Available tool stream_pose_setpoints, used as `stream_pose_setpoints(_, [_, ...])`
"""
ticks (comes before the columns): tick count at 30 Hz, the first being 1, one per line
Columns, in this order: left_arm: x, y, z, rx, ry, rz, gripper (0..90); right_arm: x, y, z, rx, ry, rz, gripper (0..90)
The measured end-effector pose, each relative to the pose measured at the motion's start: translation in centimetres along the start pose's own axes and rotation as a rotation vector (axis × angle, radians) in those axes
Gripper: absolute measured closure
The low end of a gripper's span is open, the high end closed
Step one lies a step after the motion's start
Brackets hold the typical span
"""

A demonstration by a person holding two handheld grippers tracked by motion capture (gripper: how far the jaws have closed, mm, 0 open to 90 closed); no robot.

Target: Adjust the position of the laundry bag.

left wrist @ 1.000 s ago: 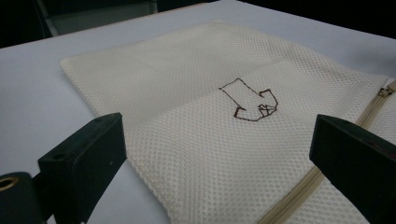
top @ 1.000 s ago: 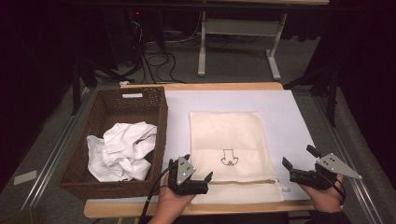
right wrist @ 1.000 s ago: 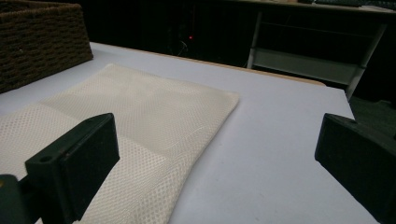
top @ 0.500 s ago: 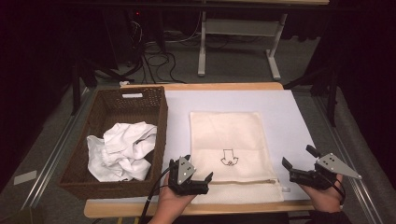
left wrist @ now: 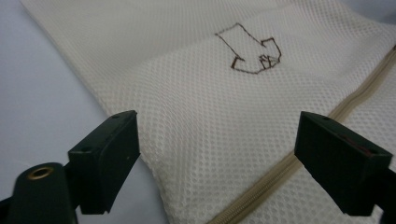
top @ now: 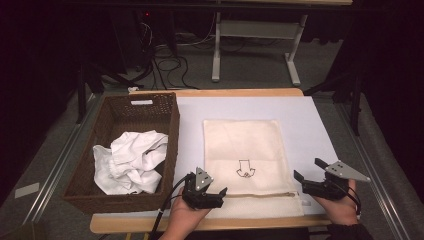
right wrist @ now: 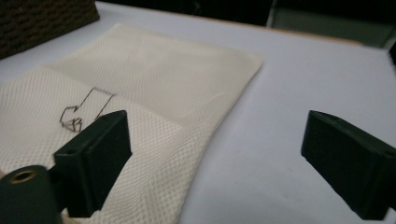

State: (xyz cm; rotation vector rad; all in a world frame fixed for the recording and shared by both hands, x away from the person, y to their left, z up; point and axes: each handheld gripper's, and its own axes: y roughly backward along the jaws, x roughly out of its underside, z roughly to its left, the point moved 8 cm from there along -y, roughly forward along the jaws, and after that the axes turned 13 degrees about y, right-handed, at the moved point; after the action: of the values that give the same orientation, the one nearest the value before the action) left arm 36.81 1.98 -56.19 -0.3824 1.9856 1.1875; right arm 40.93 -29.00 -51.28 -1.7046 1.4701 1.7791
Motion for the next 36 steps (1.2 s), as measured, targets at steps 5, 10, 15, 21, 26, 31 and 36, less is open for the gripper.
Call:
stream_pose_setpoints(5, [1.2, 0.1, 0.4, -0.013, 0.042, 0.077, 16.4, 0.6, -2.5, 0.8, -0.046, 0.009, 0.098, 21.0])
stream_pose_setpoints(10, [1.9, 0.2, 0.3, -0.012, 0.060, 0.117, 22.1, 1.5, -5.0, 1.0, -0.101, -0.029, 0.213, 29.4])
stream_pose_setpoints(15, [2.0, 0.6, 0.3, -0.035, 0.027, 0.117, 34.3, 2.0, -6.8, 1.0, -0.109, -0.023, 0.286, 43.0])
stream_pose_setpoints(21, [2.2, 0.7, -0.4, -0.028, -0.045, 0.103, 61.2, 1.9, -7.2, 1.3, -0.123, 0.006, 0.289, 69.2])
stream_pose_setpoints(26, [2.3, 0.6, -0.9, 0.003, -0.078, 0.108, 77.6, 1.7, -7.1, 1.7, -0.145, 0.031, 0.293, 85.8])
stream_pose_setpoints(31, [1.2, 0.1, -0.3, -0.008, -0.063, 0.073, 79.8, 1.5, -7.0, 1.5, -0.138, 0.042, 0.283, 86.9])
stream_pose_setpoints(36, [0.1, -0.9, 0.0, -0.040, -0.073, 0.048, 79.9, 1.5, -6.7, 0.7, -0.118, 0.031, 0.269, 86.9])
